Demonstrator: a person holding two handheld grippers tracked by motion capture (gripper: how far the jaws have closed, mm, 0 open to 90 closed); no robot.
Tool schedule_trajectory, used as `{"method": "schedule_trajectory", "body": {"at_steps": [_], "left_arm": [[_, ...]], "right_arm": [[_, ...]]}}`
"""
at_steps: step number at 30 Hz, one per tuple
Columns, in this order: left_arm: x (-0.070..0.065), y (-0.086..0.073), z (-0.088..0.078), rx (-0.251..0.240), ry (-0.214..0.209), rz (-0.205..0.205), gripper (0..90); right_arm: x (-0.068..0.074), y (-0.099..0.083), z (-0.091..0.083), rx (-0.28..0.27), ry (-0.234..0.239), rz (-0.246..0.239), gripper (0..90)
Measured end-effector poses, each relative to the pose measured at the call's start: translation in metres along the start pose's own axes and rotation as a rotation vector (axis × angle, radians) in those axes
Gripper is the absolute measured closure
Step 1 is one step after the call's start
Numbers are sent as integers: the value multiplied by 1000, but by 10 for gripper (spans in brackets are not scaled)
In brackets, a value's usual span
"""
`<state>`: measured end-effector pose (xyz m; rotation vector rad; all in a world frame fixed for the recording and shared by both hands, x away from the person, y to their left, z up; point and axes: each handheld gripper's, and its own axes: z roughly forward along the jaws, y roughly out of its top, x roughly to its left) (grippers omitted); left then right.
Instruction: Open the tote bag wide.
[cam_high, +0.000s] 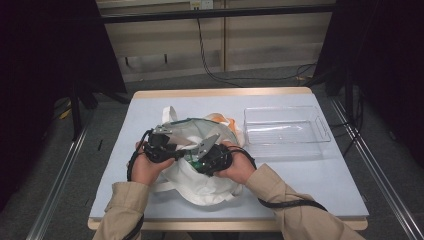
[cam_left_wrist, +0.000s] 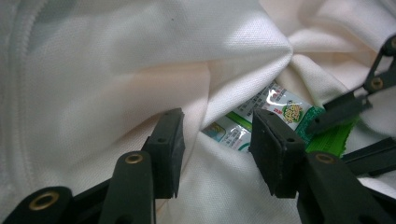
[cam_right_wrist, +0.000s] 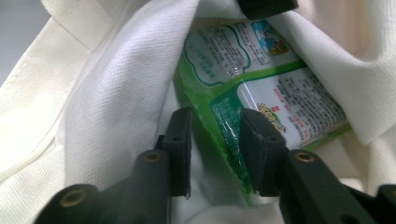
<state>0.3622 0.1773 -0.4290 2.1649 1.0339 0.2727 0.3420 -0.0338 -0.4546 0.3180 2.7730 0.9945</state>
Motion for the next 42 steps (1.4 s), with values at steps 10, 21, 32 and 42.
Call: {"method": "schedule_trajectory", "body": {"at_steps": [10, 21, 32, 42], "left_arm": [[-4, 2, 0, -26, -13, -6, 463], [-5, 1, 2, -3, 1, -13, 469], [-6, 0, -1, 58, -15, -23, 897], [-4, -2, -7, 32, -27, -9, 898]], "right_arm": [[-5, 0, -1, 9, -5, 4, 900], [-12, 2, -18, -46, -19, 68, 900], [-18, 3, -35, -90, -57, 105, 900], [-24, 10, -62, -146, -80, 125, 900]]}}
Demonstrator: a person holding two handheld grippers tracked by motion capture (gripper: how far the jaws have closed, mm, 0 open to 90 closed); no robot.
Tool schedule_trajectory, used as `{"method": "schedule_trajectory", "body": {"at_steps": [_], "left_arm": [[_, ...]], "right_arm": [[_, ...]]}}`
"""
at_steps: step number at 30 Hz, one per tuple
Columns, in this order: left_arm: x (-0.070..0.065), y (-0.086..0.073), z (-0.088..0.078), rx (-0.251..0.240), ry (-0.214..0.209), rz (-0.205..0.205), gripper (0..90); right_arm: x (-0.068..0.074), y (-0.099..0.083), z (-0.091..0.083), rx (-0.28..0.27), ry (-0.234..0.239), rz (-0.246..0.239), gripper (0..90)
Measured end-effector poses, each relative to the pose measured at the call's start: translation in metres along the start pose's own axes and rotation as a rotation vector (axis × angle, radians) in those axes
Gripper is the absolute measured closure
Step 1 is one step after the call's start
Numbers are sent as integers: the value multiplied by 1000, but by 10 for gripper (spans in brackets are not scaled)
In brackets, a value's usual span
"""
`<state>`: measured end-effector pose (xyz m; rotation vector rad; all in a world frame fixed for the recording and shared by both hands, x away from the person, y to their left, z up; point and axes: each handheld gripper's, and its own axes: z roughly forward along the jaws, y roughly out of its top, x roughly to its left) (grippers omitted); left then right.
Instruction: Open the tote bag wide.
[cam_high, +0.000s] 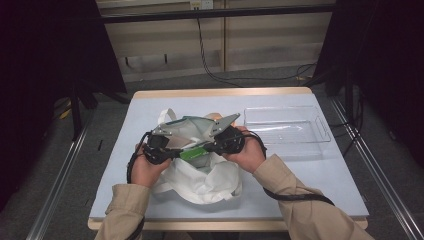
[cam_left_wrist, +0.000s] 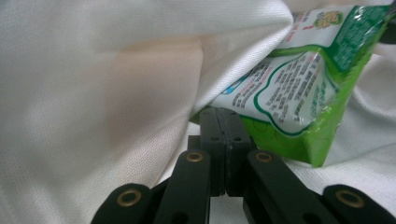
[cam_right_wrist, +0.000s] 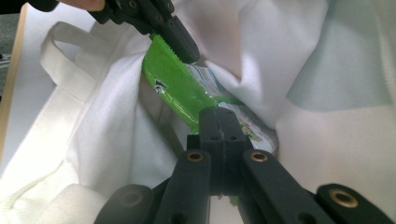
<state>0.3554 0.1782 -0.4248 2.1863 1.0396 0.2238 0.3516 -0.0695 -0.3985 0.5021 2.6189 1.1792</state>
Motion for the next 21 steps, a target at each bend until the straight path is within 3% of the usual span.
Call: {"method": "schedule_trajectory", "body": {"at_steps": [7, 11, 14, 16, 21], "left_arm": [[1, -3, -4, -26, -1, 9, 895], [0, -4, -8, -48, -17, 20, 884], [2, -4, -14, -71, -27, 22, 880], [0, -5, -20, -119, -39, 16, 878], [-8, -3, -32, -127, -70, 60, 892]], "right_arm": [[-2, 11, -14, -29, 1, 22, 900], [-4, 16, -23, -39, -4, 61, 900], [-7, 20, -27, -39, 3, 69, 900], [-9, 22, -29, -41, -2, 78, 900], [-15, 25, -29, -54, -26, 101, 900]]}}
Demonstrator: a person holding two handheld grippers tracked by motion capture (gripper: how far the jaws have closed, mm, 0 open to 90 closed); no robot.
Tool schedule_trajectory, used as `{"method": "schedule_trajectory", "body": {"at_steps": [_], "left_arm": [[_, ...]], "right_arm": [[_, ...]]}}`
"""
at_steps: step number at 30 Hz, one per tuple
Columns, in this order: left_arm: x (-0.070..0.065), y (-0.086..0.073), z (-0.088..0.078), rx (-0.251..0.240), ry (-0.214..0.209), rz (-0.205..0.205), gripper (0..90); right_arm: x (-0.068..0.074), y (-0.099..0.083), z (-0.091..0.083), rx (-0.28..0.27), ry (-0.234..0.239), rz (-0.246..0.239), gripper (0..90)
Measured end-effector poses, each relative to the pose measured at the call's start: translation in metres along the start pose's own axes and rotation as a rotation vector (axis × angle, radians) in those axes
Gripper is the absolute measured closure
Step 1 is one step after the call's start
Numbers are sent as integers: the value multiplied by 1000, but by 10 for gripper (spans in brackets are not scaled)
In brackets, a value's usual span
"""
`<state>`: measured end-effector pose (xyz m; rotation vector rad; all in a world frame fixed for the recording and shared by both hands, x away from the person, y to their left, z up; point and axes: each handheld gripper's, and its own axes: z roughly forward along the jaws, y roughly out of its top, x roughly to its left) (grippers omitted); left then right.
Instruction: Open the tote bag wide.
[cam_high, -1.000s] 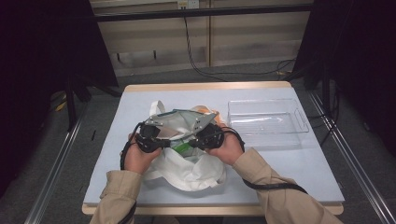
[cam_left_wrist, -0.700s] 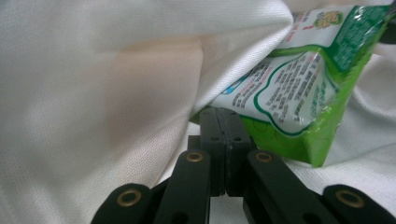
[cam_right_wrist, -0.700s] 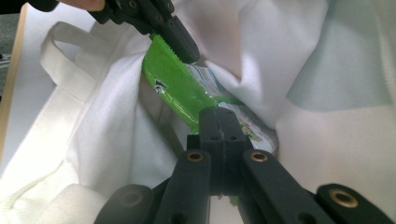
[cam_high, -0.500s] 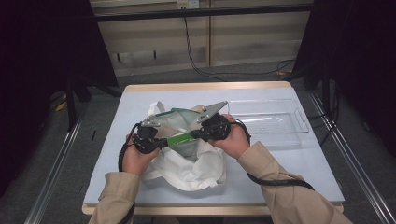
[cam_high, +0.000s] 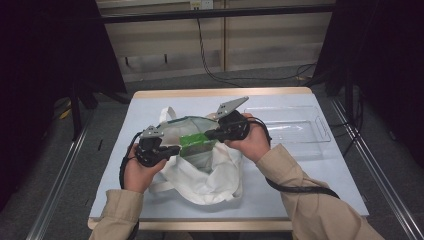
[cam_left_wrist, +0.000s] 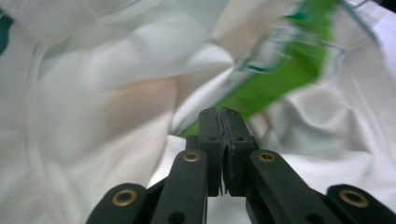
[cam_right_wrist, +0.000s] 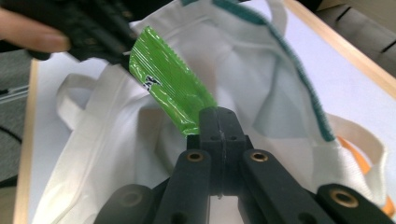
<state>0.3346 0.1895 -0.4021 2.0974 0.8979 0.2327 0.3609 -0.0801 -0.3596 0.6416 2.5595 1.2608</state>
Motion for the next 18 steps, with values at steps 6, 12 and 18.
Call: {"method": "schedule_trajectory", "body": {"at_steps": [6, 12, 18], "left_arm": [[-6, -5, 5, -10, -11, 4, 900], [-6, -11, 5, -2, -16, 11, 900], [-10, -10, 10, -3, -17, 20, 900]], "right_arm": [[-6, -1, 4, 1, -17, 9, 900], [-12, -3, 4, -25, -19, 49, 900], [-11, -2, 7, -39, -7, 31, 900]]}}
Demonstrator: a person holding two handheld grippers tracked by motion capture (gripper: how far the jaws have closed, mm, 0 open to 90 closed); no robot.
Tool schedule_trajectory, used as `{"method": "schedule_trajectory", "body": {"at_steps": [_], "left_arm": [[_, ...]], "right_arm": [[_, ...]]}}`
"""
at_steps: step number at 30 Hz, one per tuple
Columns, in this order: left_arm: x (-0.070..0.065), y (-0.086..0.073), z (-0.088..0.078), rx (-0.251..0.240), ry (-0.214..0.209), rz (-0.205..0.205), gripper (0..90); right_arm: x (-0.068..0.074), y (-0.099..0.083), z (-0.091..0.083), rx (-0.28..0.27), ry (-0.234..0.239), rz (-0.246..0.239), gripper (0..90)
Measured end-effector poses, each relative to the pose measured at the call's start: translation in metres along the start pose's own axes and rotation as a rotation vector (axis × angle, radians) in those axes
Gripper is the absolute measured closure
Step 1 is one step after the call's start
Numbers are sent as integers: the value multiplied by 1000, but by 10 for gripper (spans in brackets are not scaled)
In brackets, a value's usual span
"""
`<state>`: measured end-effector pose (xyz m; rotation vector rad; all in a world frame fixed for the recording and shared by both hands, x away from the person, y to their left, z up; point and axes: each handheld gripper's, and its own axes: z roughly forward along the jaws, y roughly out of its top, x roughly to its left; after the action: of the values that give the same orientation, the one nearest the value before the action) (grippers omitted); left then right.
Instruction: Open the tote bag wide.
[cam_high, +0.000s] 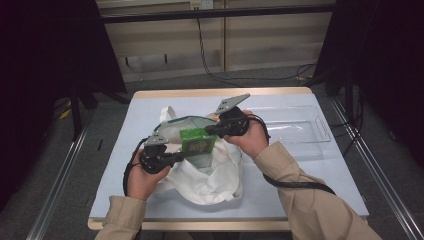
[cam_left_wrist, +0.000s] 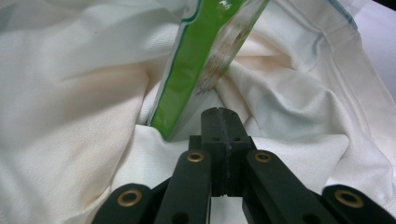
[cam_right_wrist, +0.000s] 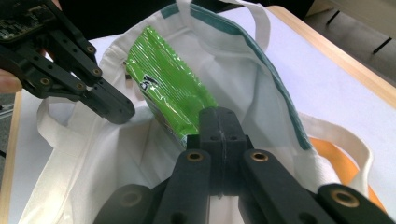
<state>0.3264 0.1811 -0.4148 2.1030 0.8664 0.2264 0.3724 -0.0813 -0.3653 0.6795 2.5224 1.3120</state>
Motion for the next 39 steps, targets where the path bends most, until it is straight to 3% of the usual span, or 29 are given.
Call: {"method": "schedule_trajectory", "body": {"at_steps": [2, 5, 6, 10, 13, 17, 19, 21, 25, 29, 39], "left_arm": [[0, 1, 1, -9, 5, -5, 900], [1, 0, 3, -13, 4, -9, 900], [2, 0, 3, -13, 8, -7, 900], [3, 1, 6, -19, 2, -15, 900], [3, 1, 8, -18, 1, -11, 900], [4, 0, 9, -23, 1, -15, 900], [4, -1, 9, -24, 3, -12, 900], [4, -2, 8, -25, 1, -13, 900], [2, -1, 8, -30, 15, -5, 888], [-1, 0, 6, -26, 34, 24, 832], [-2, 0, 2, -29, 17, -7, 651]], "right_arm": [[1, 0, 1, -5, 17, -19, 865], [2, -1, 1, -22, 51, -47, 696], [3, -1, 2, -13, 40, -61, 678], [5, -4, 9, 29, 81, -120, 560], [5, -9, 17, 78, 69, -160, 528], [4, -14, 28, 133, 51, -199, 582], [3, -14, 29, 132, 41, -214, 668], [2, -13, 29, 141, 43, -229, 698], [6, -8, 27, 207, 46, -289, 784], [7, -2, 24, 229, 48, -297, 792], [3, 15, 10, 254, 62, -264, 799]]}}
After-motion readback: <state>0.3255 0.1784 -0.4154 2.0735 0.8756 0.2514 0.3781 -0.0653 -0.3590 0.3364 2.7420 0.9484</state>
